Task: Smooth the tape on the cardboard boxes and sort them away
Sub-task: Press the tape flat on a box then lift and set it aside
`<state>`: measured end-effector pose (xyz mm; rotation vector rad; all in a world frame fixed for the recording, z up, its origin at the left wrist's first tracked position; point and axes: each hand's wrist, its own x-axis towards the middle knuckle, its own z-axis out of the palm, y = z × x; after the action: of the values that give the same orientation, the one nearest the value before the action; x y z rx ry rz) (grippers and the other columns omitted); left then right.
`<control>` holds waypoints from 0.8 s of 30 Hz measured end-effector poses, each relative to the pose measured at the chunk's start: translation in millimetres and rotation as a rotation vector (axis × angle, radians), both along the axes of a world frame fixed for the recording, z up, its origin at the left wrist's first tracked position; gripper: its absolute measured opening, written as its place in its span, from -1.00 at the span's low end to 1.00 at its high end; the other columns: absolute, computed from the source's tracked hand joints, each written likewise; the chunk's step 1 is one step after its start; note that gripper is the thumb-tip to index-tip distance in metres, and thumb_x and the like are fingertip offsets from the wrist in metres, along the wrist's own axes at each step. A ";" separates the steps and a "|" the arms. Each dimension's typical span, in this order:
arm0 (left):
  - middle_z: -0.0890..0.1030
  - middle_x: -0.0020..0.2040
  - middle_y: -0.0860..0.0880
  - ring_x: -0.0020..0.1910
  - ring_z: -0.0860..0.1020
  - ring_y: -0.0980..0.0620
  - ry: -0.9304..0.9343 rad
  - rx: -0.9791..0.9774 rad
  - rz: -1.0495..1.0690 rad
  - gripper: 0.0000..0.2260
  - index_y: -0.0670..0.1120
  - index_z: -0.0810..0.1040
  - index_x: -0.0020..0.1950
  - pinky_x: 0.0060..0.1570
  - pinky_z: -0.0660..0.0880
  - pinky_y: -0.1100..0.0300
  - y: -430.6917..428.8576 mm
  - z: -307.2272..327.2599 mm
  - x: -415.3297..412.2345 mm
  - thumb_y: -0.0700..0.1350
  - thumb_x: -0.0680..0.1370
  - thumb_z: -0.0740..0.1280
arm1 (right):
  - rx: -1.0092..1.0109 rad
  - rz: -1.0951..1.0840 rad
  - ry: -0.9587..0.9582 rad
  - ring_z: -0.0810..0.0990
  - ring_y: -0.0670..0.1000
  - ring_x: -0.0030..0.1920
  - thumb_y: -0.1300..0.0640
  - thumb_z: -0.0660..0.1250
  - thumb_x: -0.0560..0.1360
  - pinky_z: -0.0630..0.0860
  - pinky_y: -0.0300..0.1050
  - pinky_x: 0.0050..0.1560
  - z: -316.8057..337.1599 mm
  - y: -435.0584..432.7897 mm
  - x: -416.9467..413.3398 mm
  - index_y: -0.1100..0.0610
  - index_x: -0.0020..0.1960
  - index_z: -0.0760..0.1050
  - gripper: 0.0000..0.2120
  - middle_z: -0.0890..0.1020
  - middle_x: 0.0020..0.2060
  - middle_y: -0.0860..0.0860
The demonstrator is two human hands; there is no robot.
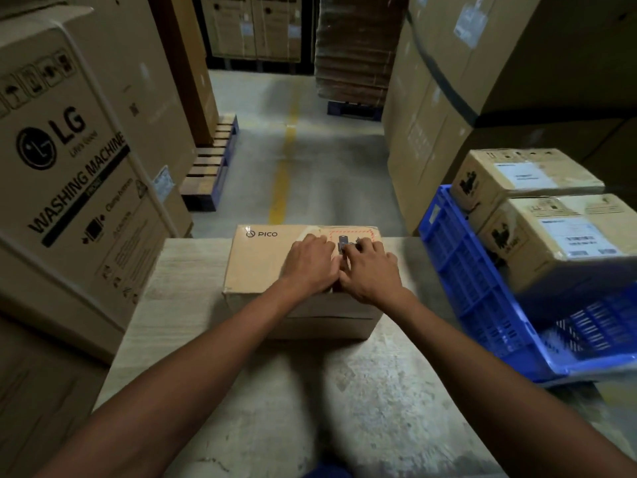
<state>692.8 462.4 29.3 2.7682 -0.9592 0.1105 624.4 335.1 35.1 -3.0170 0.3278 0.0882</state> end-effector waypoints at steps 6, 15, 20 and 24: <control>0.63 0.15 -0.14 0.12 0.55 -0.15 -0.022 -0.095 0.118 -0.70 -0.10 0.59 0.18 0.09 0.47 -0.02 38.0 0.0 28.3 0.05 0.64 0.19 | 0.073 0.073 0.058 0.07 0.25 0.59 -0.35 -0.01 0.61 0.05 0.32 0.52 -6.6 26.2 30.1 0.03 0.61 0.09 -0.30 0.10 0.60 0.21; 0.12 0.63 -0.05 0.61 0.04 -0.05 0.141 0.095 -0.058 -0.47 0.03 0.20 0.60 0.56 0.01 -0.10 76.1 -15.5 41.5 0.19 0.67 0.07 | -0.040 0.112 -0.073 0.35 0.15 0.42 -0.40 0.04 0.55 0.10 0.46 0.42 -6.2 11.6 29.3 -0.02 0.40 0.39 -0.38 0.41 0.41 0.09; 0.06 0.64 -0.13 0.62 -0.04 -0.17 0.104 -0.043 0.387 -0.46 0.00 0.19 0.59 0.52 -0.04 -0.23 86.1 -24.0 21.8 0.20 0.66 0.04 | 0.132 -0.264 -0.261 0.22 0.24 0.52 -0.23 0.19 0.56 0.17 0.39 0.43 -23.9 11.6 10.6 0.02 0.30 0.43 -0.56 0.27 0.52 0.20; -0.02 0.63 -0.21 0.55 0.11 -0.33 0.207 -0.197 0.642 -0.37 -0.04 0.05 0.63 0.42 0.19 -0.27 89.3 -17.1 4.8 0.22 0.65 0.09 | 0.322 -0.475 -0.271 0.34 0.29 0.41 -0.26 0.22 0.56 0.44 0.27 0.28 -24.7 11.5 0.9 0.04 0.44 0.26 -0.42 0.24 0.51 0.23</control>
<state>697.6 551.7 12.3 2.7183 0.0113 0.0121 625.2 346.6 10.4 -2.5146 0.8888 -0.2749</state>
